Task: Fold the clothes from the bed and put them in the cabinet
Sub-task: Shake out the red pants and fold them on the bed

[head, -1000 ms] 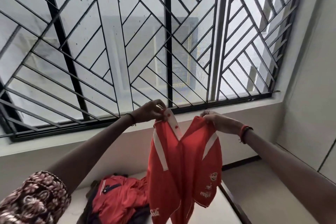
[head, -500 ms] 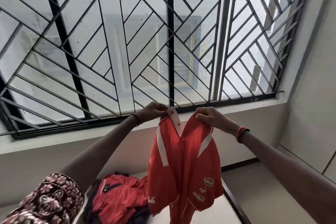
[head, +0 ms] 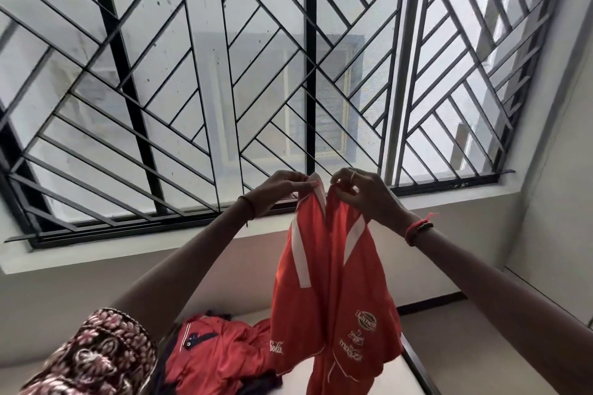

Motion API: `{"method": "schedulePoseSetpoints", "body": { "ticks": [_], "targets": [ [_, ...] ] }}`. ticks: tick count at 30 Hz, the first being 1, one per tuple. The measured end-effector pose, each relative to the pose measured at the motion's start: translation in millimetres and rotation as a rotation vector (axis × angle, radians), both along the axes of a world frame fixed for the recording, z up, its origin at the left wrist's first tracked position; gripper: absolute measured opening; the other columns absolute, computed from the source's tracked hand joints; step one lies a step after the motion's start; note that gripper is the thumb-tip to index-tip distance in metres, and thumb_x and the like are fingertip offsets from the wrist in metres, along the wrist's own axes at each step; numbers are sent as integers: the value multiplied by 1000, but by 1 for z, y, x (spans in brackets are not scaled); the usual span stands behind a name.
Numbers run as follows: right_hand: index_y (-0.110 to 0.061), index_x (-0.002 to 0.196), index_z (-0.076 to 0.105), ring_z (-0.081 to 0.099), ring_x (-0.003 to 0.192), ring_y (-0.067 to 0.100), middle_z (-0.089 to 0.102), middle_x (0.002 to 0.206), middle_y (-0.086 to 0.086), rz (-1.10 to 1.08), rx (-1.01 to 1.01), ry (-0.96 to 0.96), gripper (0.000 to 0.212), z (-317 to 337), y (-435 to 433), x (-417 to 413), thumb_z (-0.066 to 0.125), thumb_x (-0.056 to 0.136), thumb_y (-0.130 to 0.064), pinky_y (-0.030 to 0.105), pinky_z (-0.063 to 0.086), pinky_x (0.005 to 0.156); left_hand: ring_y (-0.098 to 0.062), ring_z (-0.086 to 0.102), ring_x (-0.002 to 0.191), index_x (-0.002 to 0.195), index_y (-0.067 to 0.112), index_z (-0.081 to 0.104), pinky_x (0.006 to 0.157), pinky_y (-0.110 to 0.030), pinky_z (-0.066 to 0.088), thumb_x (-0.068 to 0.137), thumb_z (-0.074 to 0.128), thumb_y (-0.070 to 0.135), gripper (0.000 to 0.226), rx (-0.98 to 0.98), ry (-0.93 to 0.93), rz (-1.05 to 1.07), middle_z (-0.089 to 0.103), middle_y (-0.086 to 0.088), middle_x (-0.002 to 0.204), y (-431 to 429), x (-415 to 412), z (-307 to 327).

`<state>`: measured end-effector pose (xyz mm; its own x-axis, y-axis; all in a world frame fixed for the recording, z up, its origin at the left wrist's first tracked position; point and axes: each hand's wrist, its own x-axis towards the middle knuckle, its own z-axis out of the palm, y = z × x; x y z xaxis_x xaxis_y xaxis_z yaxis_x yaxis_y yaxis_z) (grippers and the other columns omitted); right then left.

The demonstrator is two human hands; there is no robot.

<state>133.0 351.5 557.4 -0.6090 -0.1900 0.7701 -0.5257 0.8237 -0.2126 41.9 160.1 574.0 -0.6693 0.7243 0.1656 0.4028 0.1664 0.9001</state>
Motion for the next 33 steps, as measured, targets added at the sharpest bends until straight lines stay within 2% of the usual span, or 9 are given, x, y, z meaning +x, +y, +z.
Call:
{"method": "schedulePoseSetpoints", "body": {
  "ticks": [3, 6, 13, 17, 20, 24, 27, 30, 33],
  "targets": [
    [-2, 89, 69, 60, 69, 14, 63, 82, 7, 43, 42, 42, 11, 7, -2, -10, 66, 81, -9, 23, 49, 66, -8, 53, 88, 88, 18, 67, 82, -25, 39, 90, 61, 25, 10, 17, 24, -16, 62, 4, 87, -1, -3, 4],
    [0, 91, 71, 60, 74, 12, 66, 85, 9, 54, 67, 37, 13, 15, -4, -14, 67, 82, -8, 23, 49, 69, -14, 51, 94, 88, 22, 72, 91, -37, 36, 78, 67, 45, 26, 22, 57, -28, 63, 0, 93, -1, -7, 8],
    [0, 92, 73, 64, 77, 14, 70, 85, 12, 49, 26, 56, 18, 25, -5, -27, 66, 80, -10, 20, 49, 73, -16, 51, 92, 90, 18, 73, 91, -39, 38, 69, 69, 51, 39, 74, 72, 11, 64, -5, 93, 1, -11, 17],
    [3, 95, 72, 68, 80, 19, 72, 88, 15, 72, -33, 61, 21, 25, -8, -30, 65, 79, -7, 25, 51, 75, -10, 54, 83, 89, 13, 70, 86, -29, 41, 86, 66, 29, 17, 82, 76, 2, 63, -1, 84, 1, -15, 17],
    [-1, 100, 73, 64, 87, 7, 73, 95, 12, 89, -68, 15, 22, 23, -7, -33, 65, 80, -7, 18, 50, 81, 5, 54, 66, 88, 6, 66, 71, -12, 43, 90, 60, 10, 7, 44, 135, -9, 60, 2, 76, 1, -20, 19],
    [-4, 97, 74, 65, 89, 5, 74, 94, 8, 99, -93, -26, 19, 21, -9, -36, 69, 78, -6, 18, 52, 81, 7, 52, 63, 84, 3, 67, 66, -12, 41, 89, 61, 9, 10, -2, 197, -20, 58, 3, 72, -1, -27, 18],
    [-6, 95, 75, 64, 83, 0, 74, 89, 6, 65, -154, -85, 19, 23, -9, -41, 72, 77, -1, 13, 51, 77, 5, 51, 68, 95, -4, 68, 67, -11, 40, 91, 60, 15, 21, 15, 178, -20, 60, 2, 76, -3, -28, 14],
    [-12, 93, 76, 69, 79, 9, 75, 87, 5, 21, -188, -148, 19, 22, -9, -46, 73, 76, -3, 34, 56, 81, 0, 53, 73, 91, -4, 68, 69, -16, 40, 87, 66, 20, 24, 13, 218, -33, 62, 1, 78, -2, -31, 8],
    [-12, 92, 76, 71, 84, 20, 75, 87, 5, 21, -216, -232, 20, 19, -7, -50, 71, 76, -1, 46, 55, 83, 10, 53, 66, 87, 0, 70, 69, -17, 44, 81, 73, 11, 13, 1, 418, 36, 65, 3, 75, 3, -38, 2]
  ]
}}
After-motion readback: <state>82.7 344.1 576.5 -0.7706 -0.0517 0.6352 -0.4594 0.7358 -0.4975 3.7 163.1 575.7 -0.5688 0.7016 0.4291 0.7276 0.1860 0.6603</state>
